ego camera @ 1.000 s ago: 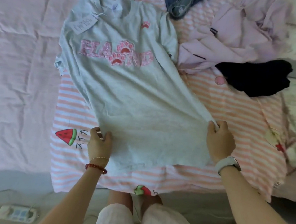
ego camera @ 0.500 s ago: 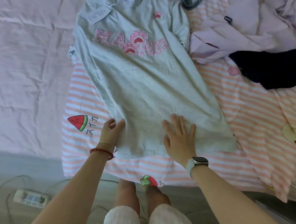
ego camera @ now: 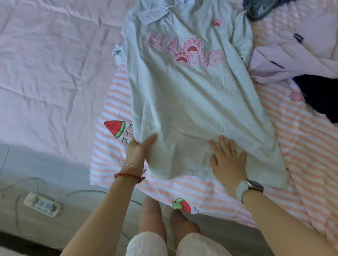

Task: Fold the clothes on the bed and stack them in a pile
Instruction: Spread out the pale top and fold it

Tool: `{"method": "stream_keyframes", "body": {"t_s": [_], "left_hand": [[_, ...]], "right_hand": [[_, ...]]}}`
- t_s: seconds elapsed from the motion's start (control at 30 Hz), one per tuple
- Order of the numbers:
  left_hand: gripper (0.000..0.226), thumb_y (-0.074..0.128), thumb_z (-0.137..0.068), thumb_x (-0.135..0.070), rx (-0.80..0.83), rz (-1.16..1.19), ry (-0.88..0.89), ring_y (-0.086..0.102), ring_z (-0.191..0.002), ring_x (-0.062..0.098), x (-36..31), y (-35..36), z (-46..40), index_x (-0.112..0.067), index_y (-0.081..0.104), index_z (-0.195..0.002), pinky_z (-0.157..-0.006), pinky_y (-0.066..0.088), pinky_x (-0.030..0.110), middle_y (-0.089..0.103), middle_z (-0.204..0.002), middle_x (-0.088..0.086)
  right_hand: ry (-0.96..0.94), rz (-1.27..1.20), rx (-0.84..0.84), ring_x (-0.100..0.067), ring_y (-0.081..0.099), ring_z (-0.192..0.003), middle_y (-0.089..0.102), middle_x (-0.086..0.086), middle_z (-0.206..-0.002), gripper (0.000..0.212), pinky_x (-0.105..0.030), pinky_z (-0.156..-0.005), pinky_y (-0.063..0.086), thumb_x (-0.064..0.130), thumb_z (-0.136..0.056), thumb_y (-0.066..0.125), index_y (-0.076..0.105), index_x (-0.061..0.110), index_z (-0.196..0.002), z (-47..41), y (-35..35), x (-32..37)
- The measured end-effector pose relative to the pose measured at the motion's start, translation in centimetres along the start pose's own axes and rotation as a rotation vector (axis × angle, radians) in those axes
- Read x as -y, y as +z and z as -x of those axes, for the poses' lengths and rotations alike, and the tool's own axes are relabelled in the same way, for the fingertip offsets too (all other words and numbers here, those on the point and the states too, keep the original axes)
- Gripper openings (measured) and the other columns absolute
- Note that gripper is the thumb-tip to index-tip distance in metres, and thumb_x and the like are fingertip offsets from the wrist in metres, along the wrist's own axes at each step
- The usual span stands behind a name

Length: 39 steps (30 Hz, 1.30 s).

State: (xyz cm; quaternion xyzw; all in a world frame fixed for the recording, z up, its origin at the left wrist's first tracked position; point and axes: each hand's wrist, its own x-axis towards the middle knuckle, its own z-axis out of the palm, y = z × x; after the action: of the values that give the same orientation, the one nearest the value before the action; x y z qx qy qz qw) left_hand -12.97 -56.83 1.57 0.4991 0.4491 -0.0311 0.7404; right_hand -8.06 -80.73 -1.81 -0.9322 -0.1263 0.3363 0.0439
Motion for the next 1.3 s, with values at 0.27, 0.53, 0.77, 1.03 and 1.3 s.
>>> {"method": "stream_keyframes", "body": {"t_s": [0.27, 0.53, 0.77, 1.03, 1.3], "left_hand": [[0.030, 0.056, -0.068, -0.041, -0.378, -0.567, 0.302, 0.041, -0.055, 0.013, -0.4, -6.6, 1.5, -0.018, 0.038, -0.063, -0.050, 0.033, 0.025, 0.044, -0.059, -0.004], [0.027, 0.062, -0.088, -0.025, -0.470, -0.742, 0.283, 0.055, -0.082, 0.029, 0.9, -10.0, 1.2, 0.000, 0.055, -0.095, -0.066, 0.034, 0.029, 0.061, -0.085, 0.014], [0.026, 0.050, -0.094, -0.027, -0.499, -0.723, 0.229, 0.045, -0.076, 0.025, 2.1, -10.6, 0.5, -0.003, 0.049, -0.103, -0.064, 0.030, 0.030, 0.050, -0.073, 0.003], [0.029, 0.041, -0.096, -0.029, -0.557, -1.068, 0.008, 0.054, -0.097, 0.040, 2.4, -11.7, -0.1, -0.007, 0.043, -0.115, -0.071, 0.034, 0.038, 0.059, -0.106, 0.023], [0.068, 0.047, -0.091, -0.034, -0.014, -1.725, 0.521, -0.004, -0.144, 0.030, 4.5, -6.5, 1.1, -0.035, 0.009, -0.147, -0.114, 0.009, 0.048, -0.001, -0.158, 0.005]], "right_hand": [[-0.049, 0.070, -0.328, -0.032, 0.035, -0.128, 0.037, -0.013, -0.138, 0.037, -0.065, -0.105, 0.012, 0.022, -0.089, 0.046, 0.051, 0.014, -0.125, 0.5, 0.2, 2.1], [-0.368, 0.410, -0.022, -0.036, -0.027, -0.137, -0.039, -0.005, -0.145, 0.078, -0.071, -0.102, -0.001, 0.040, -0.092, 0.044, -0.013, 0.035, -0.145, 1.4, 3.8, 2.8], [-0.438, 0.473, -0.150, -0.042, 0.011, -0.140, 0.009, -0.020, -0.154, 0.076, -0.064, -0.104, 0.024, -0.008, -0.077, 0.054, 0.028, 0.013, -0.145, 2.1, 1.5, 1.5], [-0.599, 0.331, -0.078, -0.025, 0.060, -0.110, 0.061, -0.012, -0.122, 0.052, -0.035, -0.078, 0.054, 0.009, -0.059, 0.077, 0.068, 0.012, -0.110, 4.1, 2.3, -0.1], [-0.314, 0.265, -0.174, -0.037, 0.037, -0.132, 0.039, -0.016, -0.144, 0.048, -0.064, -0.096, 0.031, 0.026, -0.088, 0.040, 0.048, 0.021, -0.135, 3.7, 1.9, 0.6]]}}
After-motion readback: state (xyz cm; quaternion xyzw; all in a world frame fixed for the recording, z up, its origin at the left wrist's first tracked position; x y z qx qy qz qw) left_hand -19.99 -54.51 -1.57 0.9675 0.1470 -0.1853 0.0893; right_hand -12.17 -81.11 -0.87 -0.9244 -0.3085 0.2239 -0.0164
